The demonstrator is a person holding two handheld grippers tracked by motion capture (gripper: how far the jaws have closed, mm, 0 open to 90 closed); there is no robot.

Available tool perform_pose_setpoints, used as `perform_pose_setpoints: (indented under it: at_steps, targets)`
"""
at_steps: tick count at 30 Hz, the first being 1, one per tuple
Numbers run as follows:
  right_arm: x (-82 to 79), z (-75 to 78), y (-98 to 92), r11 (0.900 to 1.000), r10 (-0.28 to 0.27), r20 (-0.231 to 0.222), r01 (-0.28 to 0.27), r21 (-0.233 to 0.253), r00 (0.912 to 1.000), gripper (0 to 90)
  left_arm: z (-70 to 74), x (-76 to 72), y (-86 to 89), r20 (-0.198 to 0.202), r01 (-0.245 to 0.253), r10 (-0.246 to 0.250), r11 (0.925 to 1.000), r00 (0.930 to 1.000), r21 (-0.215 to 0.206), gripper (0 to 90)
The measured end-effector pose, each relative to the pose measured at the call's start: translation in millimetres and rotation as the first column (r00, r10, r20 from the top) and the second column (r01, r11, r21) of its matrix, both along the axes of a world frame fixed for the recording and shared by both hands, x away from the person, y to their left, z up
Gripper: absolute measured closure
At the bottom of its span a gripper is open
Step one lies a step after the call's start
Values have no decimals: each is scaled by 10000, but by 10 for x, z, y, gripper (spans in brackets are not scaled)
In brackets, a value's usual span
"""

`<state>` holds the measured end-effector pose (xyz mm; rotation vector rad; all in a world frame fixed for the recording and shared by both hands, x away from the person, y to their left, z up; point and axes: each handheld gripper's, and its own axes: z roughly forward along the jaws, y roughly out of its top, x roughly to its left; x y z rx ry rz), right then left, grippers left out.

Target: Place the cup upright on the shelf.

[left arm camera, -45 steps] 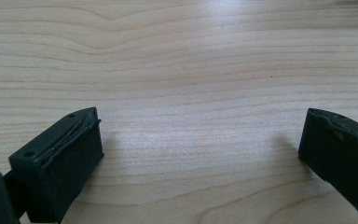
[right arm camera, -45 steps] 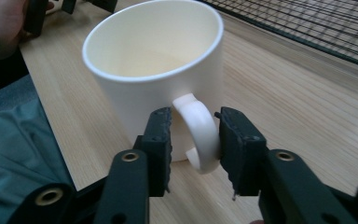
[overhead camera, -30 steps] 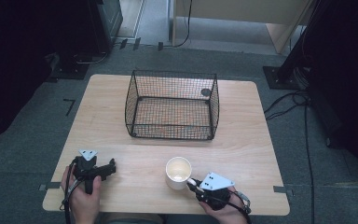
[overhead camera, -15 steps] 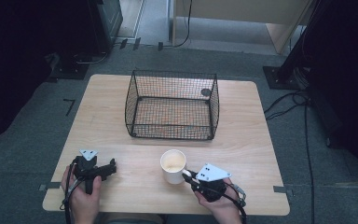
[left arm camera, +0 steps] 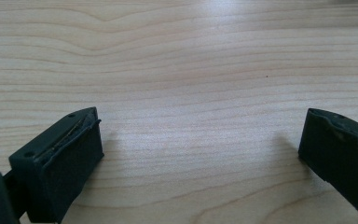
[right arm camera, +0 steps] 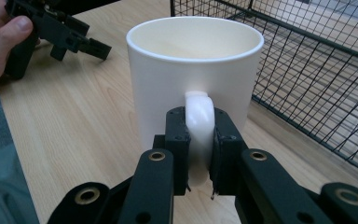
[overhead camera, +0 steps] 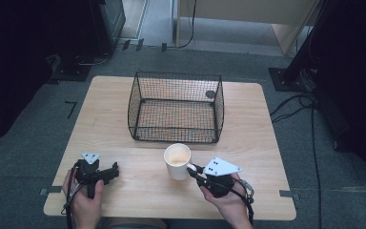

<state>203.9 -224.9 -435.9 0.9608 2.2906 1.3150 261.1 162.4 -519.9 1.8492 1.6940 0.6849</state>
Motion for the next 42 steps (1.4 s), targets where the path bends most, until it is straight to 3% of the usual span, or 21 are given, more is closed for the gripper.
perform_pose_setpoints:
  at_steps: [10,22,29,42]
  targets:
    - [106,213,4,9999,-46,342,43,97,9994,804,-1,1,-3,20,20,-20,10000,10000,-24,0]
    - [289,543,-101,9982,-277,630,242,557,9976,804,-2,1,-4,35,6,-6,10000,10000,-34,0]
    - [428,715,-131,9983,-426,864,390,430,9954,804,-1,1,-3,21,19,-19,10000,10000,-26,0]
    - [758,813,-77,9949,-900,927,853,543,9916,804,-1,1,-3,24,17,-17,10000,10000,-30,0]
